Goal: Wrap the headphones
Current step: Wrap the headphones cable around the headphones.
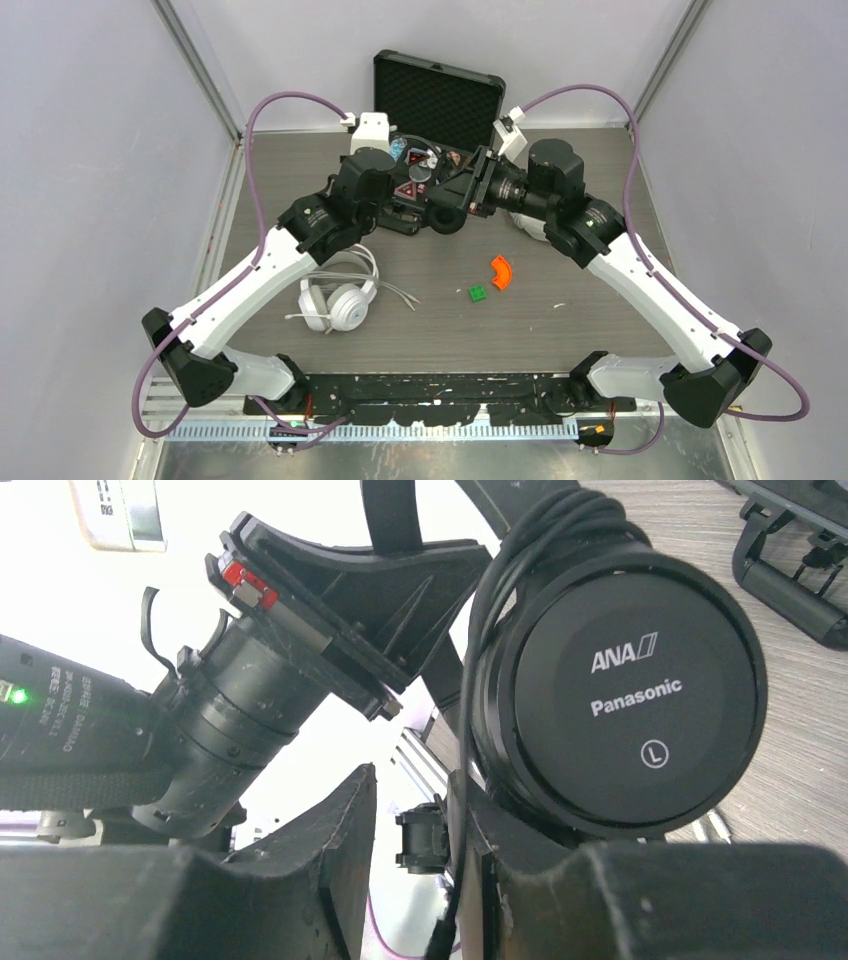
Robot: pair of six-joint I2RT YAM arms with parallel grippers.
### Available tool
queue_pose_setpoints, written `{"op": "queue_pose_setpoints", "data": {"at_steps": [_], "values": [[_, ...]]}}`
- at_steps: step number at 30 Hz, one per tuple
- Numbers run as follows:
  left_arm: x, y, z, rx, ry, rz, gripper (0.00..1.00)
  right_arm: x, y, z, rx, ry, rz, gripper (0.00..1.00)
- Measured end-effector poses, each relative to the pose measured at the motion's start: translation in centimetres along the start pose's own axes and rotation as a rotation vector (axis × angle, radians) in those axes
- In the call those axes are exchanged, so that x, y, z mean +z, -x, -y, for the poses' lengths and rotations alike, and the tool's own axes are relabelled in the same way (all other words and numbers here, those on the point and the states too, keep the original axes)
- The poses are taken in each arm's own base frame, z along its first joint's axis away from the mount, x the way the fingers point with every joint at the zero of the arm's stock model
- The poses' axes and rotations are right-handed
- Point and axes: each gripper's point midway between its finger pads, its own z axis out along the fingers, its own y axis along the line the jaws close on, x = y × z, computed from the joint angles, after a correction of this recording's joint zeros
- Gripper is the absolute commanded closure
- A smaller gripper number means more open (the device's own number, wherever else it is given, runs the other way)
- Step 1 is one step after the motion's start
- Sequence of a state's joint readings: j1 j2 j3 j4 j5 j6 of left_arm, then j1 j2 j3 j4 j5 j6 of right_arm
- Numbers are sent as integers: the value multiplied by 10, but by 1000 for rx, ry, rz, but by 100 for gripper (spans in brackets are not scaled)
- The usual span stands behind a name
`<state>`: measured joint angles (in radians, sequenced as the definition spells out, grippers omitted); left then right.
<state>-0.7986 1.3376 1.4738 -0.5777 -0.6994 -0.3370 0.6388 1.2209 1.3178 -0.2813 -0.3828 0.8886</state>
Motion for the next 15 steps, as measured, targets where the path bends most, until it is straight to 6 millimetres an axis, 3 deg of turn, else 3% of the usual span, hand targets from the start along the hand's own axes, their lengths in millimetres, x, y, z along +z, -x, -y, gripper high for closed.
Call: {"op": "queue_pose_setpoints", "data": {"at_steps": [9,15], "values": [[-4,12,-2,-33,-1,40,100,-15,-11,-11,-29,34,-48,58],[-3,21,-1,-52,-2,77,100,-29,-38,-8,-88,52,-186,57]]}}
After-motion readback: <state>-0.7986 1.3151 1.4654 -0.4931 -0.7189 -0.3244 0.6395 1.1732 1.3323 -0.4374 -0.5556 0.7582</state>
